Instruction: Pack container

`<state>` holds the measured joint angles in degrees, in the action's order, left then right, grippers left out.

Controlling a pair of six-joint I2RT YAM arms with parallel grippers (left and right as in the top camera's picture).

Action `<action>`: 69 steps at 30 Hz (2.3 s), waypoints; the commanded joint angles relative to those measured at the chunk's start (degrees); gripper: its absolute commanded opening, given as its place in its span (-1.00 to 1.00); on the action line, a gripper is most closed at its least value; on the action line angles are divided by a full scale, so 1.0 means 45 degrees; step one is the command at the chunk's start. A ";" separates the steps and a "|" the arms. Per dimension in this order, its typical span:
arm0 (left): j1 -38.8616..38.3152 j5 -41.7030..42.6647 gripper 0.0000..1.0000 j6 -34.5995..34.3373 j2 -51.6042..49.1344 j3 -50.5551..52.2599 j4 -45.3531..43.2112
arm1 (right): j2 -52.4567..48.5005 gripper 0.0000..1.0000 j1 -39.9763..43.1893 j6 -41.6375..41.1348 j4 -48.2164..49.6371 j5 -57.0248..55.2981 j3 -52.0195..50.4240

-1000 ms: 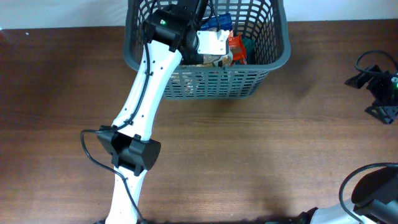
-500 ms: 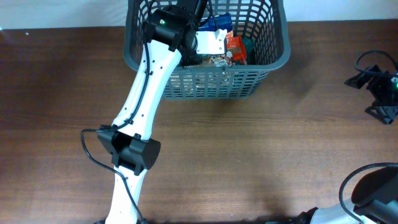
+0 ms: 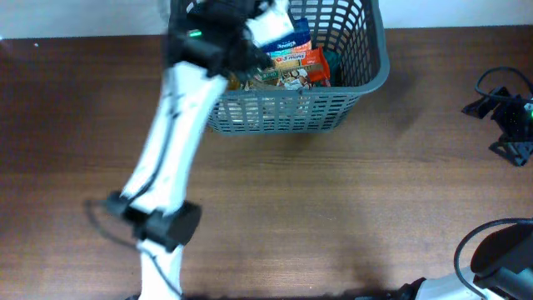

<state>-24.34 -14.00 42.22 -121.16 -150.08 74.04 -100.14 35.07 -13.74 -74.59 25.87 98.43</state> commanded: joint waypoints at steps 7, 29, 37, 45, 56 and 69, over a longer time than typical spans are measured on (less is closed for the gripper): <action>0.4396 0.0466 0.99 -0.5411 0.5090 -0.0180 0.0500 | 0.0097 0.98 -0.0049 -0.0063 0.0000 0.0112 0.0000; 0.9632 0.3963 0.99 -0.8422 0.1321 0.7014 0.0976 | 0.0097 0.97 -0.0049 -0.0063 0.0000 0.0112 0.0000; 0.9636 0.3929 0.98 -0.8422 -0.0083 0.7023 0.0971 | 0.0063 0.98 -0.0102 -0.0063 0.0000 0.0102 -0.0005; 0.9636 0.3929 0.98 -0.8422 -0.0243 0.7033 0.0971 | 0.1836 0.98 -0.1758 -0.0063 0.0000 0.0097 -0.0005; 0.9636 0.3929 0.98 -0.8422 -0.0243 0.7033 0.0971 | 0.7995 0.98 -0.6513 0.0185 0.4464 -0.7640 -0.2103; 0.9636 0.3929 0.98 -0.8422 -0.0243 0.7033 0.0971 | 1.9579 0.98 -0.6853 0.0160 0.9403 -0.9500 -1.3551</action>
<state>18.79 3.11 4.84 -121.95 -118.67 78.41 -18.33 4.64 -13.19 -31.53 -15.46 47.59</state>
